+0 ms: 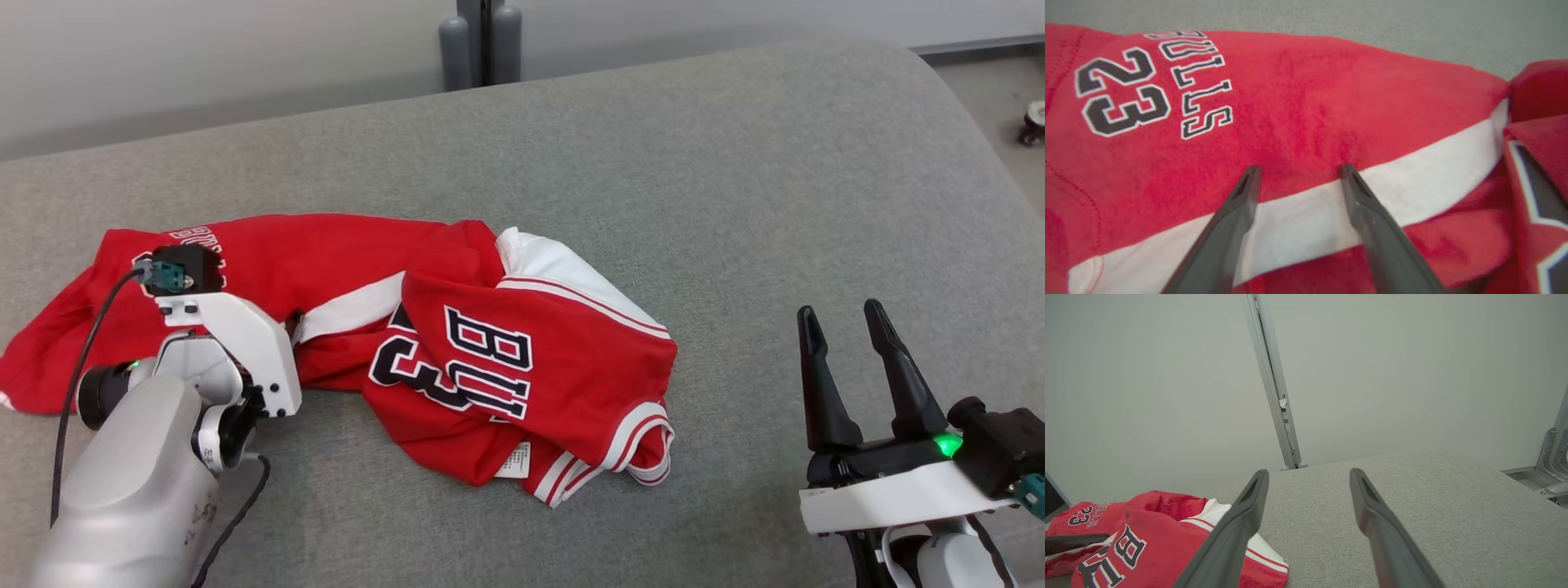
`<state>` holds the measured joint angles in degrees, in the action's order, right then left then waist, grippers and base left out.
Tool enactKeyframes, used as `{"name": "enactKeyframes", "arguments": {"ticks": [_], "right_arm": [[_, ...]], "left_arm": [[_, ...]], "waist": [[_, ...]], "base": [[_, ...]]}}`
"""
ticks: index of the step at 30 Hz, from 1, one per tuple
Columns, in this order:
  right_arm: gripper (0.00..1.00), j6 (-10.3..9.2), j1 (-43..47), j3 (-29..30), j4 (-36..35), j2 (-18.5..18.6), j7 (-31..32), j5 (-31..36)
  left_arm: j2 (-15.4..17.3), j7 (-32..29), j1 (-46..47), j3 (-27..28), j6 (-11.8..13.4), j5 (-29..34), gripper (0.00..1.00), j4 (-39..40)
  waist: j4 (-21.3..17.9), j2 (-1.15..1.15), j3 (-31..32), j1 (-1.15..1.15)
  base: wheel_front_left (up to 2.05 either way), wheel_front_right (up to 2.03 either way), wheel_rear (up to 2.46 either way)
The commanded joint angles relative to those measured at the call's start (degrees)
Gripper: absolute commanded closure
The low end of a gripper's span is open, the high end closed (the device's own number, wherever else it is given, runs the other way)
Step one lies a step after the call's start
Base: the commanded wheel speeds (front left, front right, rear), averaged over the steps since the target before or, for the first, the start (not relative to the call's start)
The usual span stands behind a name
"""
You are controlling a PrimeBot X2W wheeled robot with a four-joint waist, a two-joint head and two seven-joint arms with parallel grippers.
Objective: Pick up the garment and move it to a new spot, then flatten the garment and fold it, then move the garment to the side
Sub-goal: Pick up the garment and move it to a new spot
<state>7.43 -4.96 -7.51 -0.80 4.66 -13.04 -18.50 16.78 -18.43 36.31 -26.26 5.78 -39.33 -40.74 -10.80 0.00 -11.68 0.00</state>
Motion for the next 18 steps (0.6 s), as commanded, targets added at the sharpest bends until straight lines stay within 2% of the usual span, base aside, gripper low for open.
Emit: {"name": "enactKeyframes", "arguments": {"ticks": [1,6,9,18], "right_arm": [[0.00,0.11,-0.7,0.1,0.4,0.0,-0.7,0.3],[0.00,0.11,-1.5,-0.1,1.1,-0.4,-1.2,0.3],[0.00,0.11,-1.6,0.3,1.4,-0.5,-1.3,0.4],[0.00,0.11,-0.8,0.5,2.0,-0.4,-1.5,0.8]], "left_arm": [[0.0,-0.9,1.6,-0.6,-1.0,0.4,0.00,-3.5],[-1.3,-4.7,1.7,-2.9,-4.1,0.0,0.00,-13.1],[-1.9,-5.4,2.0,-3.8,-5.7,0.2,1.00,-16.8],[-2.4,5.2,7.3,-3.3,-7.2,1.2,1.00,-18.4]], "waist": [[-1.3,0.00,-1.3,0.00],[-2.0,0.00,-1.9,0.00],[-1.9,0.00,-1.9,0.00],[0.3,0.00,0.4,0.00]], "base": [[0.00,0.00,0.00],[0.00,0.00,0.00],[0.00,0.00,0.00],[0.00,0.00,0.00]]}}
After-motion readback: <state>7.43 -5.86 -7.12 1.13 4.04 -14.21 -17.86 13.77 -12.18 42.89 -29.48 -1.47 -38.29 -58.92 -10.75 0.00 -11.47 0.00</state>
